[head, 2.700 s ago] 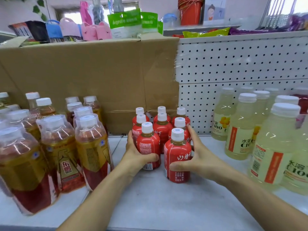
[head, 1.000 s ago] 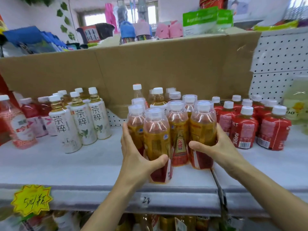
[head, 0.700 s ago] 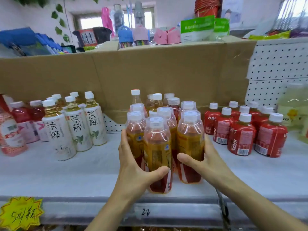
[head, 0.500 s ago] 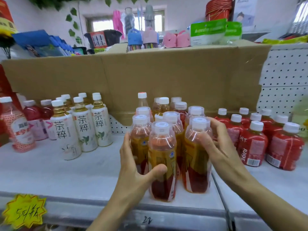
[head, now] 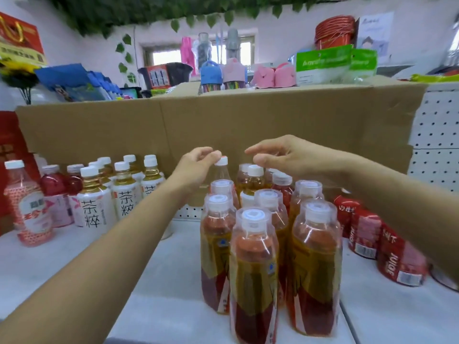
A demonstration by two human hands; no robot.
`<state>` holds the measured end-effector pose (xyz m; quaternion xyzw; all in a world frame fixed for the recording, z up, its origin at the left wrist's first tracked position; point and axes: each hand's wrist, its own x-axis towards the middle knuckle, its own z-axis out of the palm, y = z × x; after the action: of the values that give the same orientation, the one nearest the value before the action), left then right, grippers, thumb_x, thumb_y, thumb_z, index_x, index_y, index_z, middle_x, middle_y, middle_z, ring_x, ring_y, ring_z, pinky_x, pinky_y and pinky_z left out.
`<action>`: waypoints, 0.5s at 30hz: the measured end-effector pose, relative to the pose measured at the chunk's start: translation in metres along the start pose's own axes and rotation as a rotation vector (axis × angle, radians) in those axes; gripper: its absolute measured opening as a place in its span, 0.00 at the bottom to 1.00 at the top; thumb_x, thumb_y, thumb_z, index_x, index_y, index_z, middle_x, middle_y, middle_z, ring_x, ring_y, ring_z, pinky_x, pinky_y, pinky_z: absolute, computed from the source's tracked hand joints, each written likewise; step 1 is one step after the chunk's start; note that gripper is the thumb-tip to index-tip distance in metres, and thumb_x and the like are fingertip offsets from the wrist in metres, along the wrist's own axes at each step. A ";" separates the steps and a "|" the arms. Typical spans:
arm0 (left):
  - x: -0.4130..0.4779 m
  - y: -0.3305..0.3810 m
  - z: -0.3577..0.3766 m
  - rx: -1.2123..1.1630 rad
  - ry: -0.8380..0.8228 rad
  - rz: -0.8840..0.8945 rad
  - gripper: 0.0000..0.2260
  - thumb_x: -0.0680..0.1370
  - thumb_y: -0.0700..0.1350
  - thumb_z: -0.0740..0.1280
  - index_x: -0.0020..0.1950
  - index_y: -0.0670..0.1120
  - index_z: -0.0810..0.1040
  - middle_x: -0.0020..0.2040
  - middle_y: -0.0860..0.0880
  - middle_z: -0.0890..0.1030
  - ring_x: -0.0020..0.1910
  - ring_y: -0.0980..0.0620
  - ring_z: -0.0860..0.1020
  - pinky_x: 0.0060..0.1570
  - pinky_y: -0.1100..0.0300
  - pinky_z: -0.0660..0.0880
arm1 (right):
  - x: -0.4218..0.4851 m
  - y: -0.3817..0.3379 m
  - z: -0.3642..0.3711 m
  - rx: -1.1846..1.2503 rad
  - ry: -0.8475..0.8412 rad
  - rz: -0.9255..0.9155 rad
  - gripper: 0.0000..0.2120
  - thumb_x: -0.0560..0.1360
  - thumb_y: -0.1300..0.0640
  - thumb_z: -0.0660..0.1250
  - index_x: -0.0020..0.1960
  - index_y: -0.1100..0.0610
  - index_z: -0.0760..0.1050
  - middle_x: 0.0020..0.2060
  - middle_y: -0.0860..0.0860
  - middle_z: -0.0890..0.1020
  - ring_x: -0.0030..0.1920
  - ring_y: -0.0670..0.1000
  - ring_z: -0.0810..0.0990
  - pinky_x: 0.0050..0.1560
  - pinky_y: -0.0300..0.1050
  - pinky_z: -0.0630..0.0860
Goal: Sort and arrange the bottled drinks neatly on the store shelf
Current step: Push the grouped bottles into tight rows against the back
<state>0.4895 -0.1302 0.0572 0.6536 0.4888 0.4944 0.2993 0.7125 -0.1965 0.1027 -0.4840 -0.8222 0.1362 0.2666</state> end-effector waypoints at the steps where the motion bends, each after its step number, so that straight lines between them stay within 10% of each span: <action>1: 0.008 -0.001 0.002 0.024 -0.057 -0.004 0.21 0.80 0.56 0.64 0.72 0.50 0.72 0.65 0.50 0.77 0.63 0.51 0.76 0.62 0.52 0.74 | 0.009 -0.002 0.001 -0.024 -0.046 0.031 0.16 0.82 0.48 0.62 0.68 0.46 0.75 0.61 0.42 0.79 0.56 0.41 0.77 0.58 0.39 0.72; 9: 0.035 -0.021 0.008 0.053 -0.196 0.129 0.03 0.82 0.48 0.65 0.54 0.51 0.77 0.52 0.45 0.84 0.51 0.51 0.82 0.46 0.64 0.78 | 0.040 -0.006 0.009 -0.132 -0.144 0.139 0.09 0.76 0.53 0.72 0.56 0.51 0.83 0.44 0.45 0.83 0.44 0.54 0.86 0.46 0.47 0.83; 15: 0.033 -0.041 -0.030 0.099 -0.153 0.205 0.07 0.81 0.51 0.64 0.58 0.53 0.75 0.50 0.48 0.83 0.50 0.50 0.82 0.50 0.51 0.81 | 0.046 -0.009 0.006 -0.194 -0.198 0.221 0.07 0.76 0.51 0.71 0.51 0.53 0.82 0.42 0.52 0.86 0.42 0.58 0.85 0.41 0.53 0.82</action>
<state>0.4487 -0.0876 0.0427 0.7498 0.4189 0.4464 0.2511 0.6844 -0.1610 0.1158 -0.5791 -0.7955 0.1317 0.1200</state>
